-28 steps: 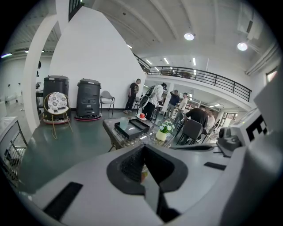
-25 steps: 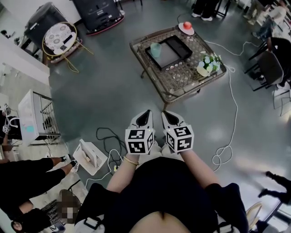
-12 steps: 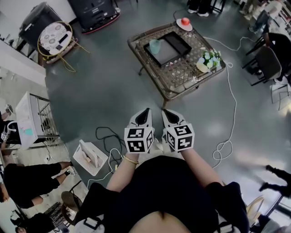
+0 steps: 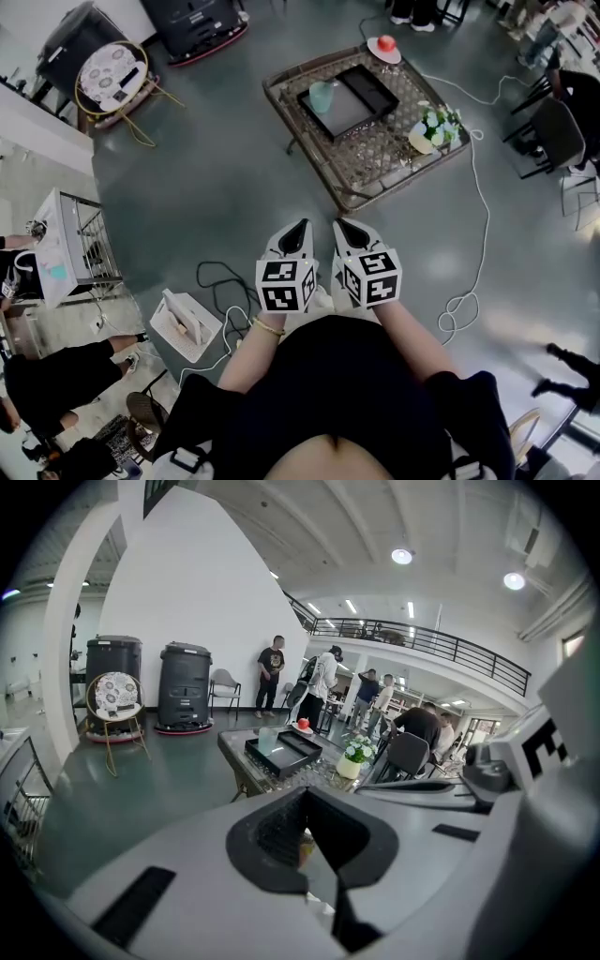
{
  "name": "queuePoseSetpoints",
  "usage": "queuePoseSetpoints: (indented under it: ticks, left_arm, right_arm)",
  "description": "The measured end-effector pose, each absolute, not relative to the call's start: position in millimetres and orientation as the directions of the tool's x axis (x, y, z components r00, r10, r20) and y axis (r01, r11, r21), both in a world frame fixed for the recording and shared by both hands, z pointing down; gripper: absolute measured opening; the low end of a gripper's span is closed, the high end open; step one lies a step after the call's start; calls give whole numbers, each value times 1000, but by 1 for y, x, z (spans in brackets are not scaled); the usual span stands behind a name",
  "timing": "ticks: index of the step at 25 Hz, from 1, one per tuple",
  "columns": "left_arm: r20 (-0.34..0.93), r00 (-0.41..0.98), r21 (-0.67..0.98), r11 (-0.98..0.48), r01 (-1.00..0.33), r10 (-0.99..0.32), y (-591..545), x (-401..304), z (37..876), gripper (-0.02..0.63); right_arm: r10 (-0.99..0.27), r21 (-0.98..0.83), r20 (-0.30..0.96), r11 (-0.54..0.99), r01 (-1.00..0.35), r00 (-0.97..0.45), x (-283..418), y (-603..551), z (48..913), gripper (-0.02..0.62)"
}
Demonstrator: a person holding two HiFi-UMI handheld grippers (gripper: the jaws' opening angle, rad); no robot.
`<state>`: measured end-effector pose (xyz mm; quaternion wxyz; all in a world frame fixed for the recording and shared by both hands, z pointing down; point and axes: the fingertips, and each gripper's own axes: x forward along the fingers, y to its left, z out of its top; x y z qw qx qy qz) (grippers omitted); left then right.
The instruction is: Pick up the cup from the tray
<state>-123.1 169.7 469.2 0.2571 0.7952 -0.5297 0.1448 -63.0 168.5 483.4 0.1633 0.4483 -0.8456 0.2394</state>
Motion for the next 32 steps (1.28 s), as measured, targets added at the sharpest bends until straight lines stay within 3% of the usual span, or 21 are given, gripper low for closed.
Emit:
queuePoseSetpoints:
  ticks: [32]
  left_arm:
    - [554, 324, 274, -199, -941, -767, -61, -35, 489, 8]
  right_arm:
    - [-598, -284, 531, 541, -791, -600, 24, -70, 500, 9]
